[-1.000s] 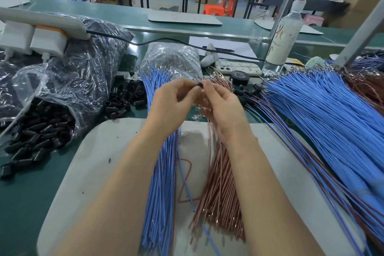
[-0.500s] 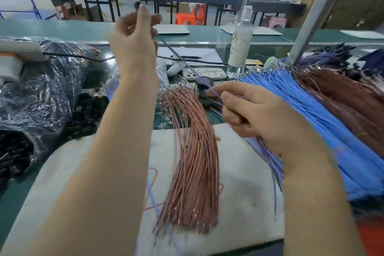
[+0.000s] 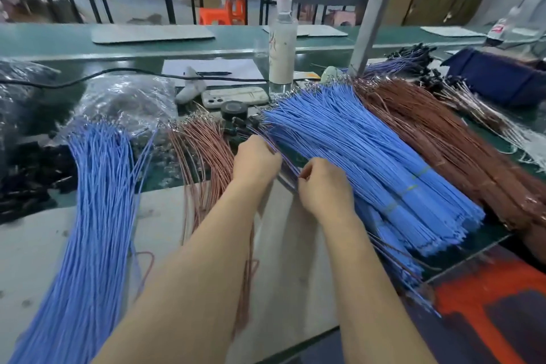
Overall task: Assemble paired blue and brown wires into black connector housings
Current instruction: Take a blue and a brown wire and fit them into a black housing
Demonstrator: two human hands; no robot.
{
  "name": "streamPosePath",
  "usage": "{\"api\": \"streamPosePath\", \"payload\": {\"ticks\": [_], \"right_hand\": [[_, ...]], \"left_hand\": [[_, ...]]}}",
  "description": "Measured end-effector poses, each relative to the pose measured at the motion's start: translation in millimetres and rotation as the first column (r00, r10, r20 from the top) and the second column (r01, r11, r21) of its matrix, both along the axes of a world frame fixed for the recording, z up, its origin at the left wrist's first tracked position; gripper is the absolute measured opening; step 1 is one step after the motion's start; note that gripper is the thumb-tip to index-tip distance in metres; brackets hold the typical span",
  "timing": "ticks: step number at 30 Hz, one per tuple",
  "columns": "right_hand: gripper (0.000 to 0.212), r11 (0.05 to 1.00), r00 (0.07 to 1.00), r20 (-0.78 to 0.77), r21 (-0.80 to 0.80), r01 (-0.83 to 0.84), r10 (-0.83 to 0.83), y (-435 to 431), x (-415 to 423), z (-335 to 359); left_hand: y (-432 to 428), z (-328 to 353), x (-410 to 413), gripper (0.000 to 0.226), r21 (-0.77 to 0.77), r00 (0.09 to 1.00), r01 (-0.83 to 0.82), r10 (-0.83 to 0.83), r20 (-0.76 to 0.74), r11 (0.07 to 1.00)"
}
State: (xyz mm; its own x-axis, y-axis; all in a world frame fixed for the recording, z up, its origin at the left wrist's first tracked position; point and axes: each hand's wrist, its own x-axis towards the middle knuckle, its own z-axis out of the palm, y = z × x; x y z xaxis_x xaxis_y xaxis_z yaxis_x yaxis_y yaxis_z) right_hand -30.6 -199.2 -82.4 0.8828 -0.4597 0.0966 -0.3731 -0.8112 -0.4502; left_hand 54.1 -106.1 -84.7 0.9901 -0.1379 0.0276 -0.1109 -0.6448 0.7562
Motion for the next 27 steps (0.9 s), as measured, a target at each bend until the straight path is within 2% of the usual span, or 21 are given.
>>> {"api": "streamPosePath", "payload": {"ticks": [3, 6, 9, 12, 15, 17, 20, 24, 27], "right_hand": [[0.018, 0.999, 0.998, 0.055, 0.034, -0.018, 0.016, 2, 4, 8], [0.017, 0.992, 0.971, 0.232, 0.104, -0.076, 0.050, 20, 10, 26], [0.015, 0.964, 0.921, 0.366, 0.168, -0.207, 0.133, 52, 21, 47], [0.014, 0.880, 0.871, 0.394, 0.245, -0.408, 0.294, 96, 35, 61], [0.014, 0.777, 0.800, 0.355, 0.246, -0.580, 0.484, 150, 49, 63], [0.022, 0.699, 0.753, 0.315, 0.285, -0.655, 0.577, 185, 56, 60], [0.029, 0.677, 0.723, 0.206, 0.255, -0.691, 0.660, 229, 64, 51], [0.030, 0.742, 0.747, 0.012, 0.100, -0.663, 0.665, 267, 76, 36], [0.035, 0.769, 0.770, -0.007, 0.055, -0.636, 0.638, 284, 78, 28]], "left_hand": [[1, 8, 0, 0.026, 0.034, 0.997, 0.078, -0.078, 0.011, 0.996], [15, 35, -1, 0.026, -0.013, 0.991, 0.077, -0.075, 0.111, 0.997], [51, 65, -5, 0.022, -0.277, 0.982, 0.052, 0.002, 0.190, 0.960], [102, 81, -11, 0.016, -0.534, 0.978, -0.039, 0.142, 0.152, 0.844], [158, 84, -17, 0.014, -0.777, 0.960, -0.138, 0.277, 0.049, 0.614], [197, 81, -21, 0.020, -0.852, 0.932, -0.191, 0.363, -0.001, 0.488], [249, 74, -26, 0.021, -0.899, 0.876, -0.277, 0.472, -0.093, 0.338], [293, 66, -31, 0.020, -0.899, 0.824, -0.359, 0.538, -0.180, 0.250], [307, 62, -37, 0.016, -0.911, 0.804, -0.353, 0.567, -0.178, 0.214]]}}
